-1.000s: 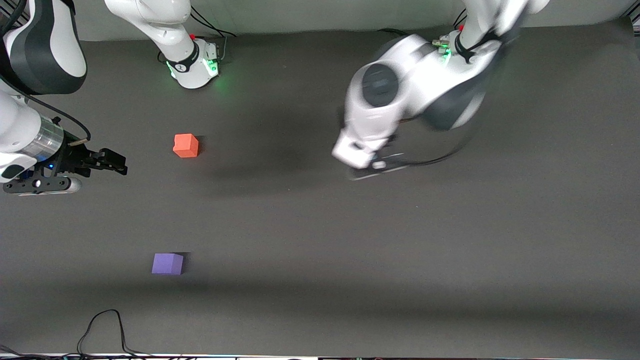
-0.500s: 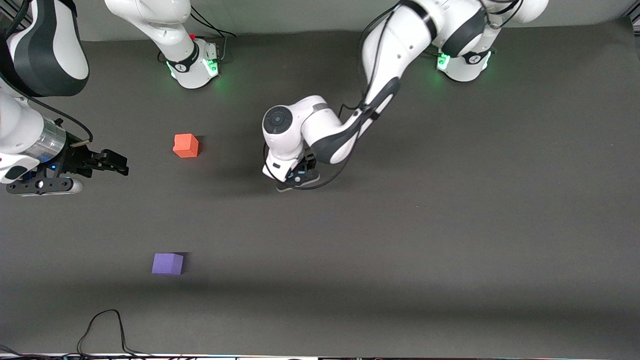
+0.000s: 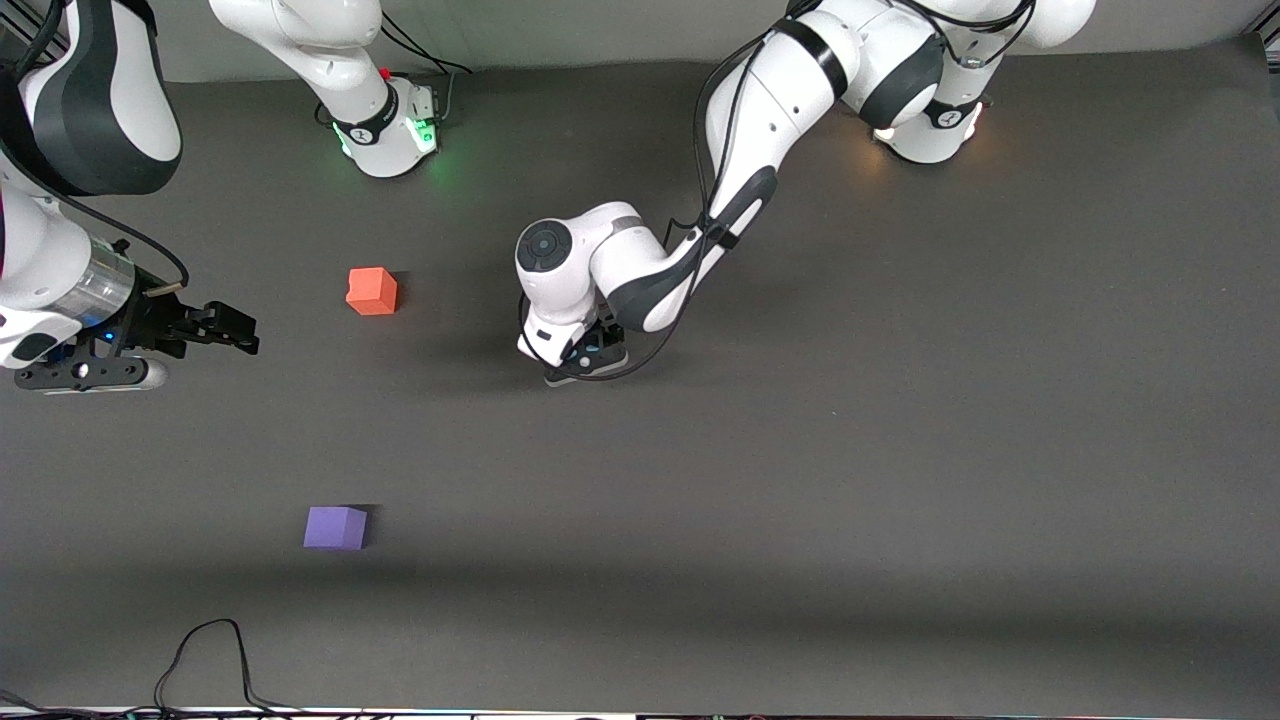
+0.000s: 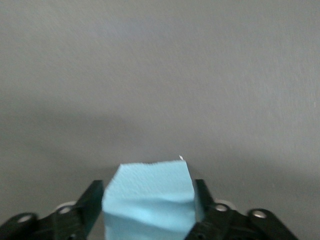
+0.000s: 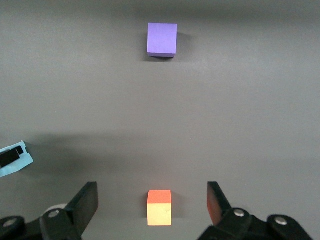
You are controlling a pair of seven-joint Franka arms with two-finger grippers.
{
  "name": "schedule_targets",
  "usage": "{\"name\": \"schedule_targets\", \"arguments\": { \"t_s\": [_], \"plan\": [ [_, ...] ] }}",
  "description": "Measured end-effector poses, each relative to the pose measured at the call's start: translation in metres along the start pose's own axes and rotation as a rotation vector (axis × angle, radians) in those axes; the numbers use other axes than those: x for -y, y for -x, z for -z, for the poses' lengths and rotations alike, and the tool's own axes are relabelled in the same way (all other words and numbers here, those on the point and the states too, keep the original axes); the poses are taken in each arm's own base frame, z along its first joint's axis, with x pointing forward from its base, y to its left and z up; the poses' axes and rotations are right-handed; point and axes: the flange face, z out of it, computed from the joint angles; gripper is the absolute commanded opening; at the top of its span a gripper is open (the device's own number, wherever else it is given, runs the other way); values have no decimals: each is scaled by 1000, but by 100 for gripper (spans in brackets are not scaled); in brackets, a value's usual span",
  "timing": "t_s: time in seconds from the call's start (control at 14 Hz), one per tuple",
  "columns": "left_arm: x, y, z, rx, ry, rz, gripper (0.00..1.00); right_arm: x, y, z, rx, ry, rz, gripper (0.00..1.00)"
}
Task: Place blue block between orange and purple blocks
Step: 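Set the blue cube down with the left gripper and withdraw it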
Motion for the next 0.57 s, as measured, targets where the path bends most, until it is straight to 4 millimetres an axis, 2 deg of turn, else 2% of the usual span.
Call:
{"name": "schedule_targets", "arguments": {
  "t_s": [0.14, 0.29, 0.43, 0.57],
  "plan": [
    [6, -23, 22, -4, -11, 31, 100, 15, 0, 0, -3, 0, 23, 100],
    [20, -54, 57, -3, -40, 50, 100, 42, -3, -3, -20, -4, 66, 100],
    [53, -98, 105, 13, -108, 47, 99, 82, -8, -16, -38, -13, 129, 100],
    [97, -155, 157, 6, -105, 69, 99, 128, -12, -37, -58, -30, 198, 100]
  ]
}}
